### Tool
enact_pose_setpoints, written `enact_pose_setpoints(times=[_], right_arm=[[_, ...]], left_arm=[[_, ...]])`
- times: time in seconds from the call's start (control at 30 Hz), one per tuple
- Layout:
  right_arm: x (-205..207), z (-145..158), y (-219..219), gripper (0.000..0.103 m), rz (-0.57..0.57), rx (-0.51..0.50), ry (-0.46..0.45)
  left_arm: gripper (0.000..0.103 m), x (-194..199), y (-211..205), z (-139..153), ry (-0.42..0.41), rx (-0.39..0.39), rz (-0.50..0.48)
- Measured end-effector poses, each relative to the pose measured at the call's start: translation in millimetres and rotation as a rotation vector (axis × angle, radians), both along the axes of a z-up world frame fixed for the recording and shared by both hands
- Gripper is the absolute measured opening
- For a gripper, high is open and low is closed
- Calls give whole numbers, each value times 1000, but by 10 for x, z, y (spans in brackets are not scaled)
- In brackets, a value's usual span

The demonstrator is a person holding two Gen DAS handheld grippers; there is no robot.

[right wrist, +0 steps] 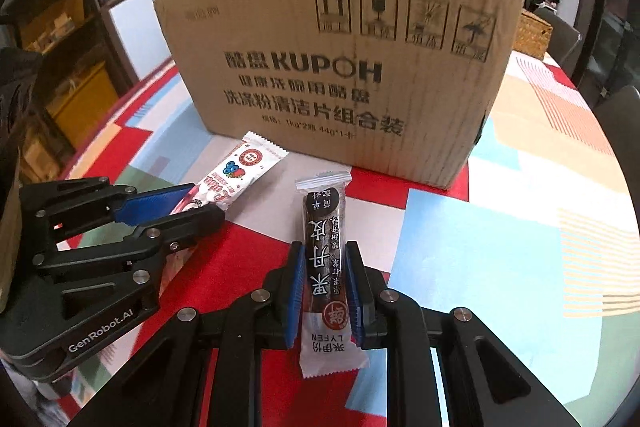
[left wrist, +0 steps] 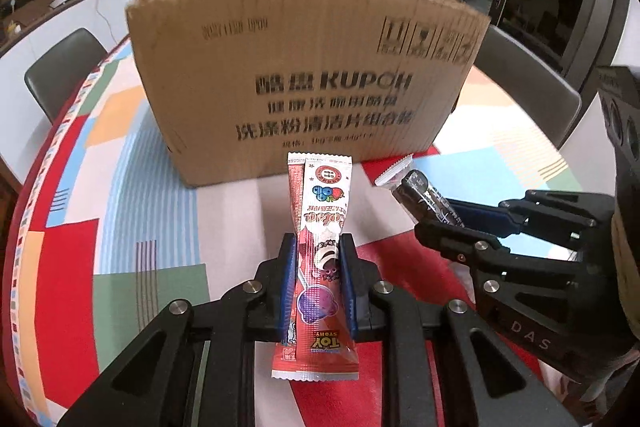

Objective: Organize snacks
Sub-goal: 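Lift both packets and carry them over the open box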

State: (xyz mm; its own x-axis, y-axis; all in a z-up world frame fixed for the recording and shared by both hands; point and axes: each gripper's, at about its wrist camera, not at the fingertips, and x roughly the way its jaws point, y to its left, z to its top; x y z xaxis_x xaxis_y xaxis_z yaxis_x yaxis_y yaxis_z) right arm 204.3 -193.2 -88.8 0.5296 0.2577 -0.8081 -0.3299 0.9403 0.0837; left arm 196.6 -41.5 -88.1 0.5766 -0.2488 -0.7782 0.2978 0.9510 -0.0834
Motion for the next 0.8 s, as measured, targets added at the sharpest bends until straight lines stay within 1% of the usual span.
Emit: enact_pose_setpoints(times=[0.33, 0.8], right_arm=[[-116, 382, 3, 21, -34, 26, -102], [-69, 992, 31, 21, -49, 70, -255]], left_arm=[[21, -106, 38, 447, -117, -27, 9], [21, -10, 102, 1074, -271, -64, 16]])
